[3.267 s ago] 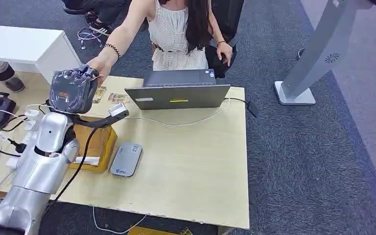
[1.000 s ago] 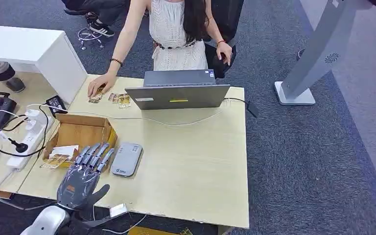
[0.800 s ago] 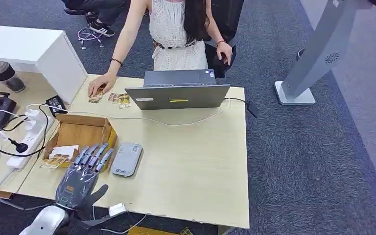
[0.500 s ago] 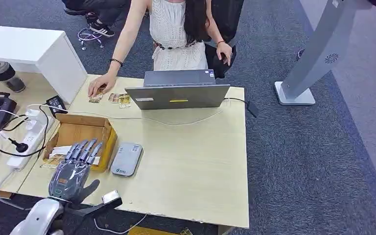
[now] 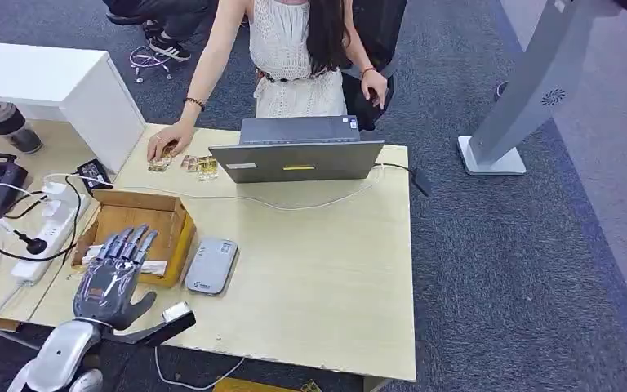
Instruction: Pass the card to the sensor for recognition and then transmit it.
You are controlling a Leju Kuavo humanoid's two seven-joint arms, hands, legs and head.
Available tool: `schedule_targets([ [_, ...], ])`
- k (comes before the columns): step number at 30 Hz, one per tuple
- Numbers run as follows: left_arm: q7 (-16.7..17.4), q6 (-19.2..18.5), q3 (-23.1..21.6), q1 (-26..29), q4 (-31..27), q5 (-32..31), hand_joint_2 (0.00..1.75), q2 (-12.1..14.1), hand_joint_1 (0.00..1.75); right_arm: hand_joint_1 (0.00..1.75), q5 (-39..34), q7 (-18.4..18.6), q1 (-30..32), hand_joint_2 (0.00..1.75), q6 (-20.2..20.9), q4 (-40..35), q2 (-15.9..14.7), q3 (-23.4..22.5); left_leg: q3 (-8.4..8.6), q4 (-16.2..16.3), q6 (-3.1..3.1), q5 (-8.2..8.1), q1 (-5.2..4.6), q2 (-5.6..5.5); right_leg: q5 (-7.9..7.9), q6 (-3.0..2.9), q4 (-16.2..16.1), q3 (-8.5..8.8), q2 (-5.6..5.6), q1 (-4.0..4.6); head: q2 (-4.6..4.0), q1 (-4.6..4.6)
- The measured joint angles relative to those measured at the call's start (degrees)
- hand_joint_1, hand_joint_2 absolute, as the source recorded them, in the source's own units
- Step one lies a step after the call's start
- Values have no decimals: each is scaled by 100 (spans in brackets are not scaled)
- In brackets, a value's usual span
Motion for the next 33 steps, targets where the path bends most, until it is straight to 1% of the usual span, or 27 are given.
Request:
schedule_targets([
  [5, 4, -20, 105, -33, 96, 0, 175, -13, 0, 0, 70, 44, 0, 175, 4, 0, -2, 0, 1, 0, 0, 0, 0, 0, 0, 0, 0, 0, 0, 0, 0, -2],
  [18, 155, -328, 302, -72, 201, 79, 175, -66, 0, 0, 101, 52, 0, 175, 4, 0, -11, -42, 0, 0, 0, 0, 0, 0, 0, 0, 0, 0, 0, 0, 0, -2],
  [33, 155, -330, 415, -95, 278, 96, 175, -66, 0, 0, 101, 66, 1, 175, 4, 0, -15, -63, 0, 0, 0, 0, 0, 0, 0, 0, 0, 0, 0, 0, 0, 0],
])
